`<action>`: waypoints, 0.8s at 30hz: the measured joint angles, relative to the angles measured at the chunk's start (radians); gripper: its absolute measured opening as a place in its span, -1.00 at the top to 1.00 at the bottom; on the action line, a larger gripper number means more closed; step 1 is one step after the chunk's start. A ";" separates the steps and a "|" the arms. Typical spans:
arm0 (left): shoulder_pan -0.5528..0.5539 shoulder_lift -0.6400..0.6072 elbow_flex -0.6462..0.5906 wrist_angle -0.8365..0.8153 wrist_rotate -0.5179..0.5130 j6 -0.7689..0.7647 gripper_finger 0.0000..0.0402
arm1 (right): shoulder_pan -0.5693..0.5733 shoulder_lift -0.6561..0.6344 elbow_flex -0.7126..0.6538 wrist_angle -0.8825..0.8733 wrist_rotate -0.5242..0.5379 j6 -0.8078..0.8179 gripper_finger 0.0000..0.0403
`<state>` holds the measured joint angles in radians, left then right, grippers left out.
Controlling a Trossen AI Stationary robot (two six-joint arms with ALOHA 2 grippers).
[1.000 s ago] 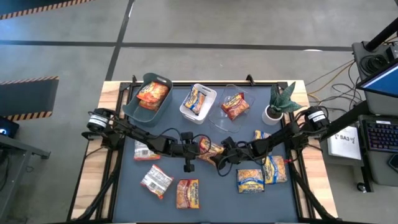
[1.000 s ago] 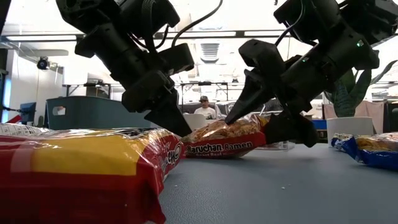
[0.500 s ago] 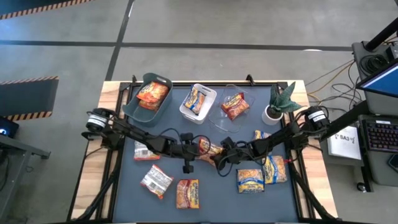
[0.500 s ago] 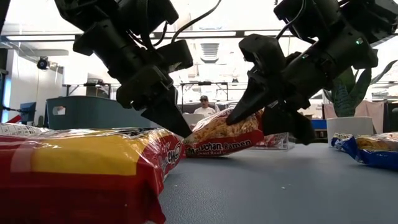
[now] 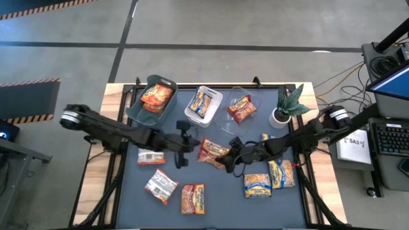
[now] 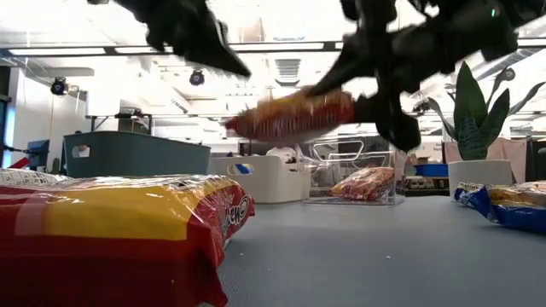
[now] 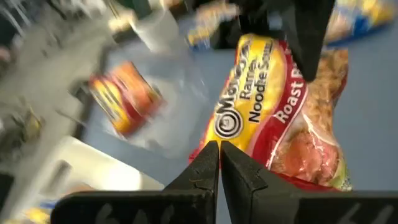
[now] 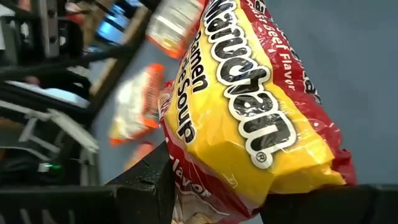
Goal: Sort Maruchan noodles
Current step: Put the red noodle pack into the transparent bin
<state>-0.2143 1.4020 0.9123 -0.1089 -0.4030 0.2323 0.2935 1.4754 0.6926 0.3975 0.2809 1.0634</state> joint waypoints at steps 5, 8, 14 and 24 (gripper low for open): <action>0.008 -0.151 -0.023 -0.014 0.001 0.049 1.00 | -0.012 -0.123 0.000 -0.003 0.008 -0.027 0.24; 0.011 -0.231 -0.083 -0.013 -0.002 0.067 1.00 | -0.033 -0.190 0.000 -0.005 0.008 -0.047 0.24; 0.041 -0.382 -0.207 0.091 -0.021 0.096 1.00 | -0.125 -0.284 0.000 -0.030 0.008 -0.044 0.24; 0.049 -0.543 -0.301 0.088 -0.041 0.115 1.00 | -0.253 -0.347 0.131 -0.429 0.008 0.025 0.24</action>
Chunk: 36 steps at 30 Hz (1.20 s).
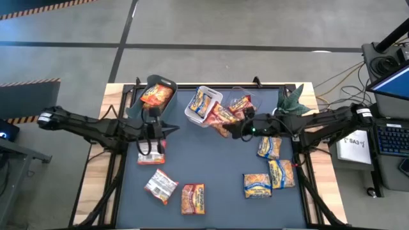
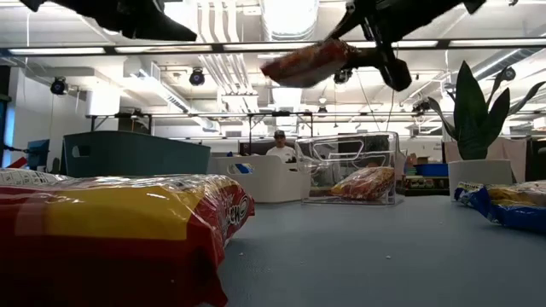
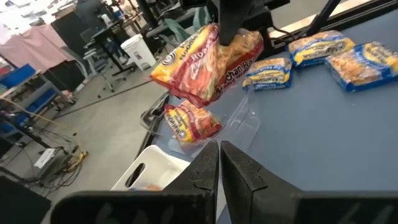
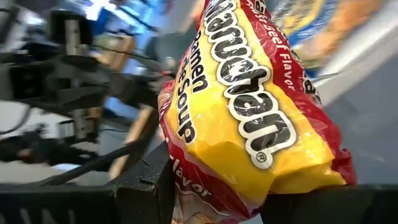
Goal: Sort Maruchan noodles
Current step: Put the red noodle pack into the transparent bin
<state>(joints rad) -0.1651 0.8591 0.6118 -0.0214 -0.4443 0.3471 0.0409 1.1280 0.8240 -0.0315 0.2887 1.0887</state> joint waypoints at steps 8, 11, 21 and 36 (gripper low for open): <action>0.001 -0.039 -0.020 -0.003 -0.008 0.007 1.00 | -0.106 0.020 0.242 -0.624 0.011 0.107 0.24; 0.002 -0.039 -0.020 -0.004 -0.019 0.007 1.00 | -0.150 0.020 0.312 -0.832 0.012 0.145 0.24; 0.002 -0.037 -0.020 -0.003 -0.020 0.012 1.00 | -0.223 0.057 0.309 -0.945 -0.011 0.148 0.24; 0.004 -0.036 -0.020 -0.001 -0.020 0.015 1.00 | -0.264 0.312 0.409 -0.871 -0.100 -0.015 0.24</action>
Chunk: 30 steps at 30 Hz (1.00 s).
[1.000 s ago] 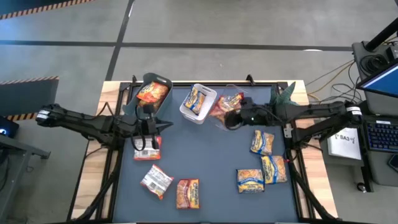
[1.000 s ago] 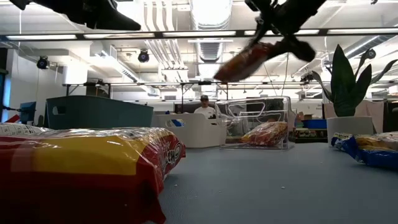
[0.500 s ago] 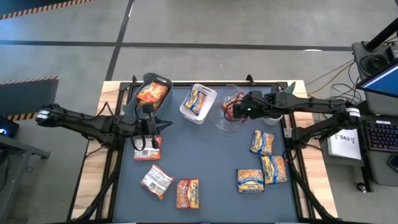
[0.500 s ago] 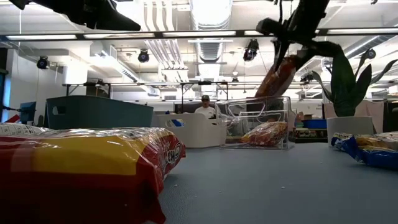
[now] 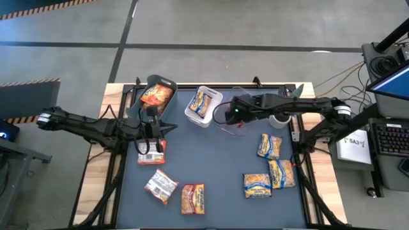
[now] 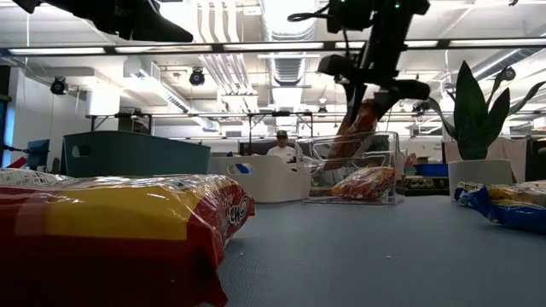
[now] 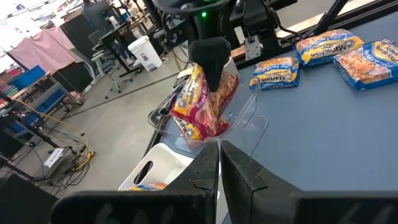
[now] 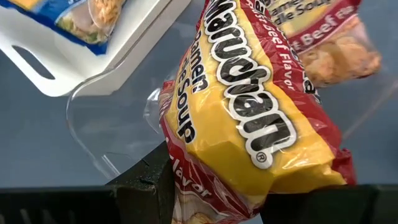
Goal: Sort Maruchan noodles
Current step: Put the red noodle pack into the transparent bin
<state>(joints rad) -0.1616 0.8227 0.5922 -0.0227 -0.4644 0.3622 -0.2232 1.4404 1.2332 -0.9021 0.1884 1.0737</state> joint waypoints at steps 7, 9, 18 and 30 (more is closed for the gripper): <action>0.000 0.000 0.000 -0.001 0.000 0.000 1.00 | -0.053 0.068 0.046 -0.005 -0.121 -0.039 0.24; 0.000 0.000 0.000 -0.001 0.000 0.000 1.00 | -0.064 0.077 0.051 -0.004 -0.141 -0.046 0.24; 0.000 0.000 0.000 -0.002 0.000 0.000 1.00 | -0.084 0.101 0.053 -0.005 -0.144 -0.091 0.22; 0.000 0.000 0.000 -0.001 0.000 -0.001 1.00 | -0.089 0.122 0.053 -0.010 -0.165 -0.108 -0.06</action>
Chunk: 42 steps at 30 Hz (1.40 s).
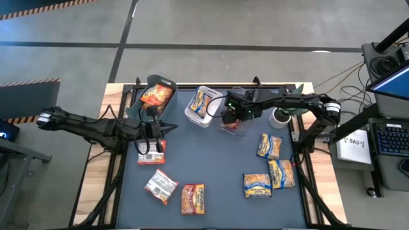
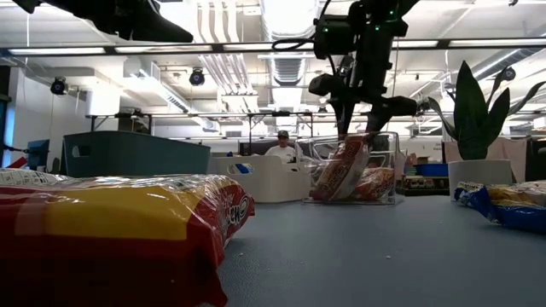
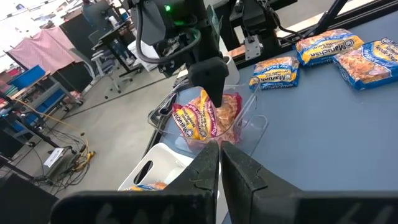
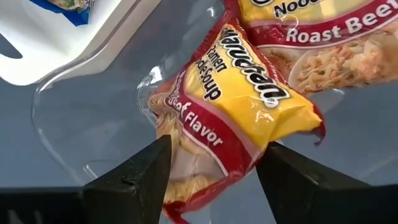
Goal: Sort Maruchan noodles
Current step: Put the red noodle pack into the transparent bin
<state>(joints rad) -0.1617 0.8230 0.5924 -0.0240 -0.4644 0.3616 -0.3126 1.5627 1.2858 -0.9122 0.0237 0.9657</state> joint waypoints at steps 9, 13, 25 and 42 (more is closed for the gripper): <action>0.000 0.000 0.001 0.001 0.000 0.000 1.00 | -0.036 -0.045 0.012 -0.119 -0.005 0.008 -0.06; 0.000 0.000 0.001 0.001 0.000 0.000 1.00 | -0.040 -0.042 0.037 -0.152 0.003 -0.010 -0.06; 0.000 0.000 0.001 0.001 0.000 0.000 1.00 | -0.035 -0.021 0.031 -0.106 0.135 -0.068 0.49; 0.000 0.000 0.001 0.000 0.000 0.005 1.00 | -0.014 0.154 0.035 -0.068 0.133 -0.160 0.96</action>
<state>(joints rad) -0.1616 0.8230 0.5930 -0.0238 -0.4644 0.3668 -0.3271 1.7170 1.3205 -0.9797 0.1564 0.8062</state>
